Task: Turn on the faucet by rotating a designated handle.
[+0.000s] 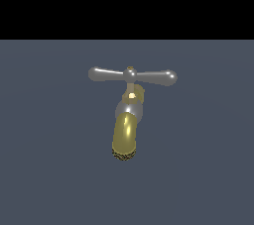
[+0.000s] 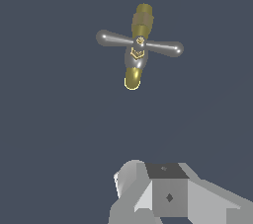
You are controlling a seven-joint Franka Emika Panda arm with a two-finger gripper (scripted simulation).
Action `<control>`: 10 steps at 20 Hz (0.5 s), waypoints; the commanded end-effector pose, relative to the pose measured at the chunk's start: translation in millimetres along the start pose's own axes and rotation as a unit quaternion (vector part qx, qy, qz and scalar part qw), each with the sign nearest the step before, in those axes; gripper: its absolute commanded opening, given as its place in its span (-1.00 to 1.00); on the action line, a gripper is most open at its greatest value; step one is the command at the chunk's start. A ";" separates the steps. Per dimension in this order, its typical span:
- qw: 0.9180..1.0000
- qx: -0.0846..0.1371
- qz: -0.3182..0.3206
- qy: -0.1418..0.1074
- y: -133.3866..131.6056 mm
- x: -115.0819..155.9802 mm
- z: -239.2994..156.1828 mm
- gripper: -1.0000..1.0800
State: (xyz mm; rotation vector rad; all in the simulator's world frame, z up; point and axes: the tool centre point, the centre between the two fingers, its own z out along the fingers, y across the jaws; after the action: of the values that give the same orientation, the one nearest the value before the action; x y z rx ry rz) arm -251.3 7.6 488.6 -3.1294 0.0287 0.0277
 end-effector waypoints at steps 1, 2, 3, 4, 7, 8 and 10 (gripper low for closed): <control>1.000 0.000 0.000 0.000 0.0 0.0 0.0 -1.00; 1.000 0.000 0.000 0.000 -0.1 0.0 0.1 -1.00; 1.000 0.000 0.001 0.000 -0.4 0.1 0.4 -1.00; 1.000 0.000 0.002 0.000 -0.8 0.3 0.9 -1.00; 1.000 0.000 0.010 0.000 -3.3 1.3 3.5 -1.00; 1.000 0.000 0.014 0.000 -4.5 1.8 4.7 -1.00; 1.000 0.000 0.023 0.000 -7.4 3.1 7.8 -1.00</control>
State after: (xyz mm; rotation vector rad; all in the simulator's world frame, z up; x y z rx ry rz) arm -249.0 13.0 483.0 -3.1286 0.0807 0.0271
